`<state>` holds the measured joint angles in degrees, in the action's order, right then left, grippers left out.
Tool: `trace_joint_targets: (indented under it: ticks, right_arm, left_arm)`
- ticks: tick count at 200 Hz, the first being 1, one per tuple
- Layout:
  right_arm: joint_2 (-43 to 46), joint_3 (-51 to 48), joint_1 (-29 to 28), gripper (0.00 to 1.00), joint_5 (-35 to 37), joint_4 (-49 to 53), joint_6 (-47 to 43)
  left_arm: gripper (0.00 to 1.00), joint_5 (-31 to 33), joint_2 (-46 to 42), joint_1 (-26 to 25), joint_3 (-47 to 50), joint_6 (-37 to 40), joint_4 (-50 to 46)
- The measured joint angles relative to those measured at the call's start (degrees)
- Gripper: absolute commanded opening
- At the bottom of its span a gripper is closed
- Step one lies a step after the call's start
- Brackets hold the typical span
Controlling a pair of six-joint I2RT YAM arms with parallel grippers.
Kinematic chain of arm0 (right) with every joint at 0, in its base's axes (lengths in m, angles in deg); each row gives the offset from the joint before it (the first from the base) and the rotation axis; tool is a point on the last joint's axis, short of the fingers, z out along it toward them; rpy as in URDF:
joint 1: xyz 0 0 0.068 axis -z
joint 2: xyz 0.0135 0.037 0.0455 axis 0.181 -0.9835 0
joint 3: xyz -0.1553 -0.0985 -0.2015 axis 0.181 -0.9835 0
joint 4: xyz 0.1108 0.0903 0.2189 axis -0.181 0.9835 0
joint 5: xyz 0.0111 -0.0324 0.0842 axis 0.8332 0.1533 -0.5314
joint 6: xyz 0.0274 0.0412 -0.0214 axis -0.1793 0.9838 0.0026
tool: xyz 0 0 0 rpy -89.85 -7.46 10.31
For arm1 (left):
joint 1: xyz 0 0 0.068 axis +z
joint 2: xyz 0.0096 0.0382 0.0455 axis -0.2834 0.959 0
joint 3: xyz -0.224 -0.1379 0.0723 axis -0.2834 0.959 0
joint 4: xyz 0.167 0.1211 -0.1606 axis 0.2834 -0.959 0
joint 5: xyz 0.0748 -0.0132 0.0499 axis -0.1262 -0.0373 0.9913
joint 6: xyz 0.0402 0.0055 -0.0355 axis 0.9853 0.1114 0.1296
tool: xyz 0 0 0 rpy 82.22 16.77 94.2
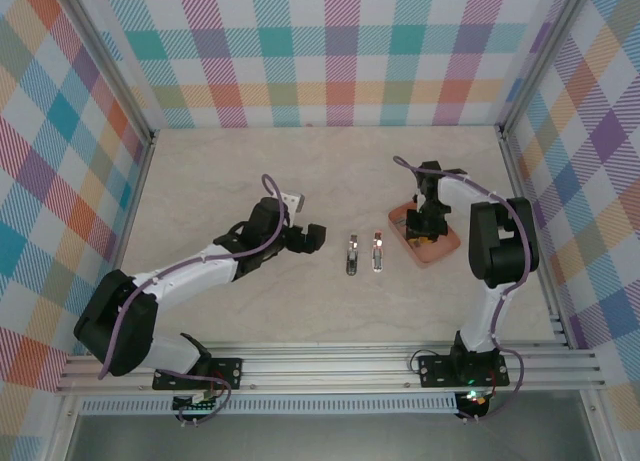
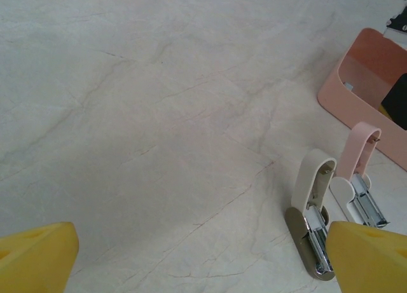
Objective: Load the staples into the stapler
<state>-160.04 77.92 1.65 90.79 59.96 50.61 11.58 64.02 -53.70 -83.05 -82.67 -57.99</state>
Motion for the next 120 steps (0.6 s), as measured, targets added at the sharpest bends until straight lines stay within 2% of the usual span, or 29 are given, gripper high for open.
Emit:
trace_joint_targets:
  ticks: [60, 120]
  right_arm:
    - [-0.2, 0.0, 0.3, 0.28, -0.2, 0.0, -0.7]
    - [-0.7, 0.5, 0.5, 0.22, -1.1, 0.4, -1.3]
  left_arm:
    - [1.00, 0.9, 2.2, -1.0, -1.5, 0.0, 0.0]
    - [1.00, 1.1, 3.3, -1.9, -2.5, 0.0, -0.4]
